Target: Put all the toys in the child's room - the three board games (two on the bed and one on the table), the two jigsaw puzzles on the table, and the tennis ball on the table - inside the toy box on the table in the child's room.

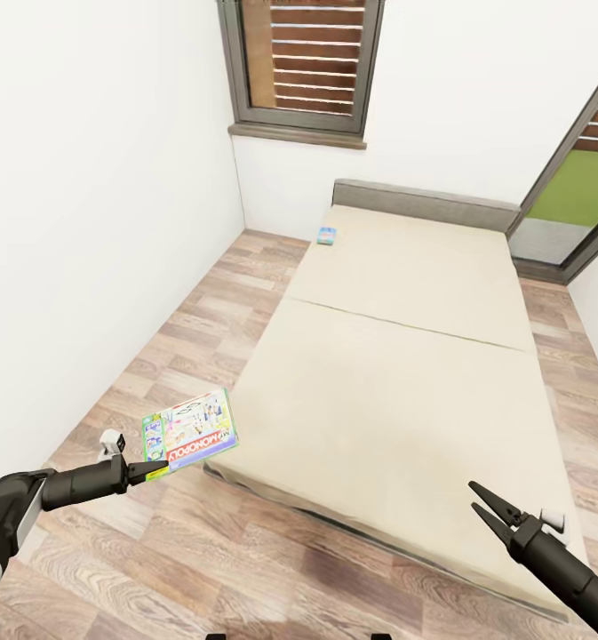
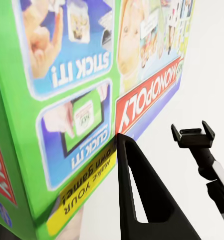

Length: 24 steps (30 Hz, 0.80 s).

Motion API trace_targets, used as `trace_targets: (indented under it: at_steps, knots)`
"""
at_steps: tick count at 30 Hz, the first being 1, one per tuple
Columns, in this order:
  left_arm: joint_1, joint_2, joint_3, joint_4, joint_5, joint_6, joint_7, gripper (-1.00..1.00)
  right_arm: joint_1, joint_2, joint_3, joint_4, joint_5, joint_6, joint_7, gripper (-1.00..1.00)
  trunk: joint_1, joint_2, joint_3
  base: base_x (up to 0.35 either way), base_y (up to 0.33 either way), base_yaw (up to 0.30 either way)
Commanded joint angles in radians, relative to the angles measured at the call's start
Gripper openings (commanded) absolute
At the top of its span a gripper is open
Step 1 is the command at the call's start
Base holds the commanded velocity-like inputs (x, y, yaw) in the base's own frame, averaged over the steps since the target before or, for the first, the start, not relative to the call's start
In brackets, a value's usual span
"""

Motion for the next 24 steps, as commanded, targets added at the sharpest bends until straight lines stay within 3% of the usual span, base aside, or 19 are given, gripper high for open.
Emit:
trace_targets:
  at_steps: [1, 10, 24]
  knots:
    - [0.000, 0.001, 0.000, 0.000, -0.002, 0.008, -0.006, -1.00, 0.000, 0.000, -0.002, -0.001, -0.005, 0.007, -0.001, 1.00, 0.001, -0.001, 0.000, 0.000, 0.000, 0.000]
    - [0.000, 0.001, 0.000, 0.000, -0.001, 0.011, -0.006, -1.00, 0.000, 0.001, -0.030, -0.002, -0.005, 0.008, 0.002, 1.00, 0.001, -0.001, 0.015, 0.000, 0.000, 0.000]
    - [-0.002, 0.007, -0.001, -0.003, -0.004, 0.051, -0.006, -1.00, 0.000, 0.000, -0.034, -0.005, -0.005, 0.008, 0.006, 1.00, 0.001, -0.001, 0.039, 0.000, 0.000, 0.000]
